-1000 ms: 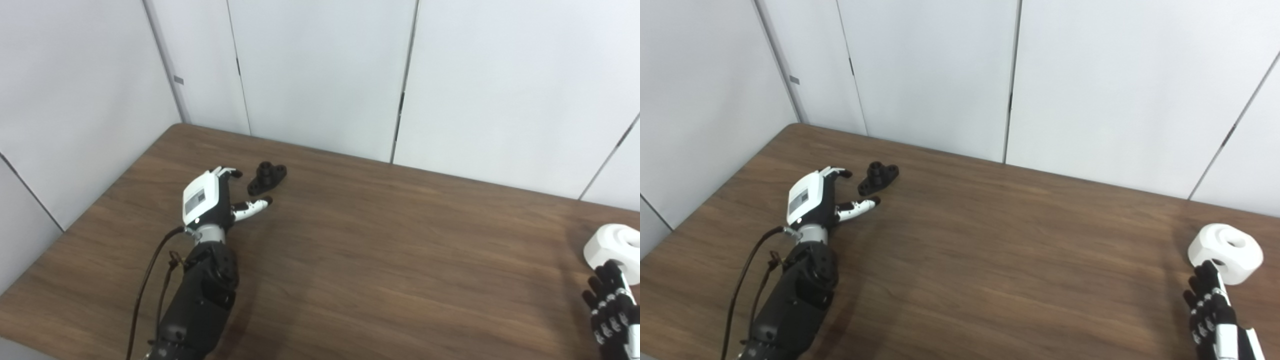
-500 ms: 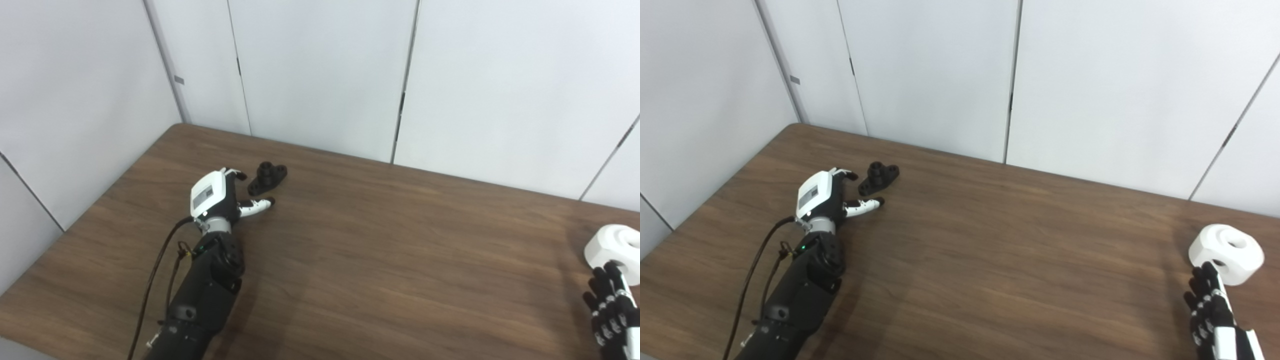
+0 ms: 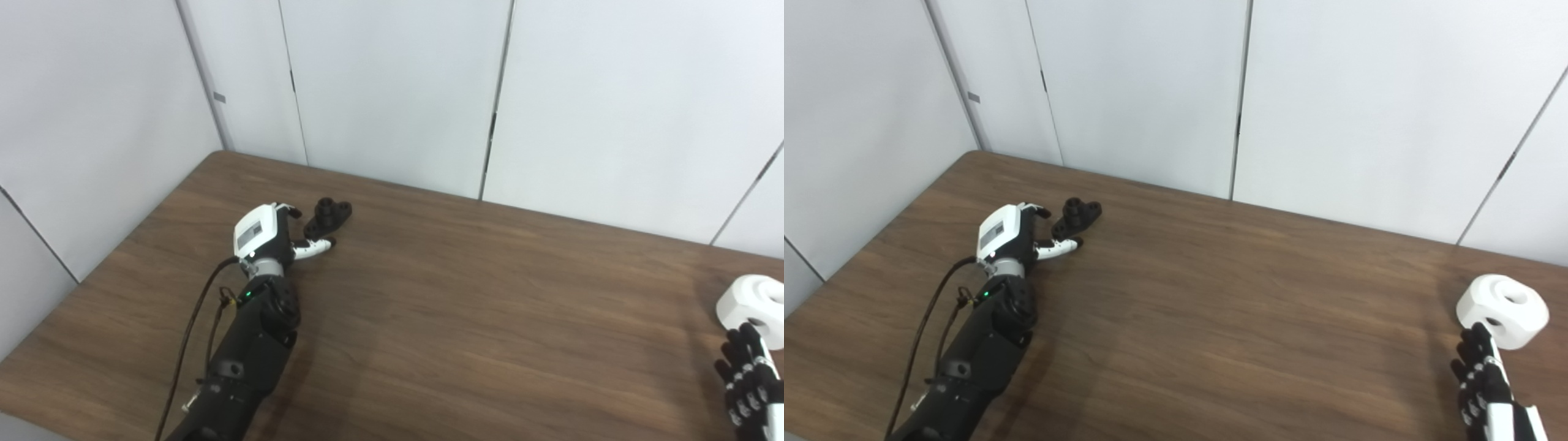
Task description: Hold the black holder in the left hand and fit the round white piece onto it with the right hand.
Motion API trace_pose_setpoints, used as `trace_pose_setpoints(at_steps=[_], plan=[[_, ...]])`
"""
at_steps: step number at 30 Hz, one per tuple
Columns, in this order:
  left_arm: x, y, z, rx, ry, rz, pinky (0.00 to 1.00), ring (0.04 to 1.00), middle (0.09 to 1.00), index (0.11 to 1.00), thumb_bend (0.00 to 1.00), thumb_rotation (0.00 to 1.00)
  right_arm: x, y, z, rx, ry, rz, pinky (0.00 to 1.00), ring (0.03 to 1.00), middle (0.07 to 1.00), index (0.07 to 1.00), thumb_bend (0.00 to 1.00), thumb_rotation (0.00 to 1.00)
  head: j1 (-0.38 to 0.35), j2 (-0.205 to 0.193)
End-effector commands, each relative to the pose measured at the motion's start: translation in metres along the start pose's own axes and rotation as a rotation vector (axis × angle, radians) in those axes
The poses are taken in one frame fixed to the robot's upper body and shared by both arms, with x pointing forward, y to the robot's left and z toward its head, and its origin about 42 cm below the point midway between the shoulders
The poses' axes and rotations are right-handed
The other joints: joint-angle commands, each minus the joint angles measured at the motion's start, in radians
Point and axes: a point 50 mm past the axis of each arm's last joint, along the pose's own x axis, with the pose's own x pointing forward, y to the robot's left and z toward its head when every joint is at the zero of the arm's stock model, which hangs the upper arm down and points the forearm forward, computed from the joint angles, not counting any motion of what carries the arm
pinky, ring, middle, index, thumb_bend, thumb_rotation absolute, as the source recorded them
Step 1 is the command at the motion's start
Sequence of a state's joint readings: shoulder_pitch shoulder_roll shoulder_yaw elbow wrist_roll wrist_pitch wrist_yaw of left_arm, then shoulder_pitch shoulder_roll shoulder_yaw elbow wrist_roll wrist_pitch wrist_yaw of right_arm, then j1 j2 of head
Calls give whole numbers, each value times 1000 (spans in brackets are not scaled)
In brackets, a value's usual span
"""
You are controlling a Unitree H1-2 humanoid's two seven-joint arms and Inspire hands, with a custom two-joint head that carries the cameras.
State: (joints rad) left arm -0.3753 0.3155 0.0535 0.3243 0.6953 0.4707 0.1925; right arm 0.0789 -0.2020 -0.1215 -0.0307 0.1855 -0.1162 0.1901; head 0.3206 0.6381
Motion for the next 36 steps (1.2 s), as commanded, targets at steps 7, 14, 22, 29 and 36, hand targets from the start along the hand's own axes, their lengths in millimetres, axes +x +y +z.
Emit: trace_pose_setpoints(at_steps=[7,14,22,29,36], plan=[[24,29,22,16,-58,80,1000,974,918,727,826,374,-57,11,-52,71,215,-40,1000,1000,982,998,673,973,-5,2],[28,27,23,6,-58,67,1000,979,923,717,818,361,-58,11,-52,76,217,-40,1000,1000,988,1000,661,979,-6,2],[32,25,26,-3,-50,47,1000,985,926,710,809,368,-58,11,-52,78,220,-39,1000,1000,987,1000,693,970,-7,5],[31,23,29,-15,-53,31,1000,987,923,696,816,382,-59,12,-51,80,216,-45,1000,1000,981,997,664,972,-10,11],[30,22,28,-19,-52,27,1000,983,915,668,807,361,-59,14,-48,89,219,-37,1000,1000,991,1000,678,972,-10,14]])
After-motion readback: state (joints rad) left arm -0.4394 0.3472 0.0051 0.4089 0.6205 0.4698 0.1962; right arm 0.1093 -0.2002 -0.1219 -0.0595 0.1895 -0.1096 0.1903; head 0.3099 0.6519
